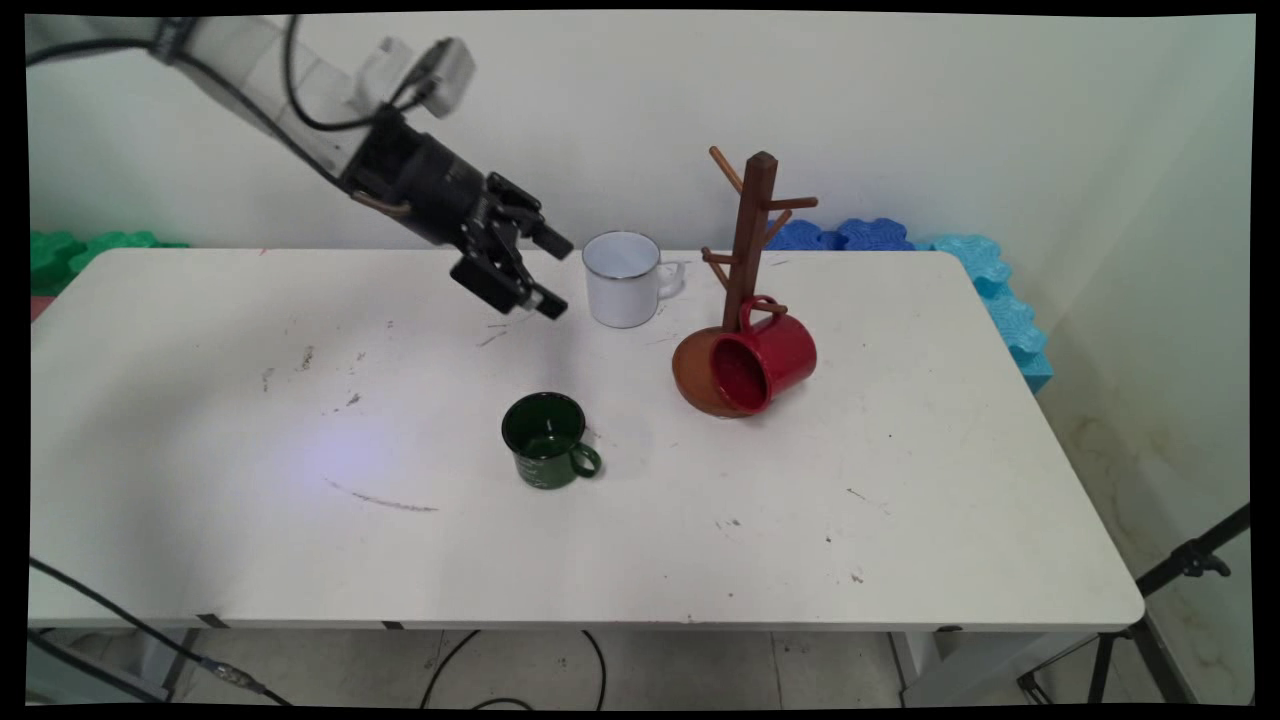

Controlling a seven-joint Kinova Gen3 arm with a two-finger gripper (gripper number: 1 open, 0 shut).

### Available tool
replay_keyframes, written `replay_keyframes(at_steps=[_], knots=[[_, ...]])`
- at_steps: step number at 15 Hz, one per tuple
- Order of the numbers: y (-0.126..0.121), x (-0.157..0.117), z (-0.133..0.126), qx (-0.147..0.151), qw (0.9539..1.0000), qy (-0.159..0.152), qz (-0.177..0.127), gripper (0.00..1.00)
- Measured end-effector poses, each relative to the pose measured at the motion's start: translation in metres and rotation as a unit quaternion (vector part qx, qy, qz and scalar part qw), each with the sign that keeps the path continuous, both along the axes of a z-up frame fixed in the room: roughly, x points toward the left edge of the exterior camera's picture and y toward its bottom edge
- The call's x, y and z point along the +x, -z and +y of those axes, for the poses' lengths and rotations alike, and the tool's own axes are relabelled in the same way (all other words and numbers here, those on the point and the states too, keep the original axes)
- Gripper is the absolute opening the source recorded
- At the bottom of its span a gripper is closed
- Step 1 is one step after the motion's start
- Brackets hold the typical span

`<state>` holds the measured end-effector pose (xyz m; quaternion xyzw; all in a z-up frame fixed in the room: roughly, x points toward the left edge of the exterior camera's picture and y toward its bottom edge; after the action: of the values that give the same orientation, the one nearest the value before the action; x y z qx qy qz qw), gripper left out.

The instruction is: Pick up the red mug from the rack

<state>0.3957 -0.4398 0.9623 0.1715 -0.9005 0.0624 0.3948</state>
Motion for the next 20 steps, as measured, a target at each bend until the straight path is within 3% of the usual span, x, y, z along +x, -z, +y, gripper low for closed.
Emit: replay_keyframes(at_steps=[4, 9, 15, 20], knots=[[0.009, 0.027, 0.006, -0.011, 0.9976, -0.013, 0.067, 1.00], [0.013, 0.045, 0.011, -0.020, 0.9923, -0.029, 0.119, 1.00], [0.016, 0.051, 0.015, -0.025, 0.9876, -0.049, 0.148, 1.00], [0.006, 0.025, 0.020, -0.011, 0.9856, -0.082, 0.147, 1.00]])
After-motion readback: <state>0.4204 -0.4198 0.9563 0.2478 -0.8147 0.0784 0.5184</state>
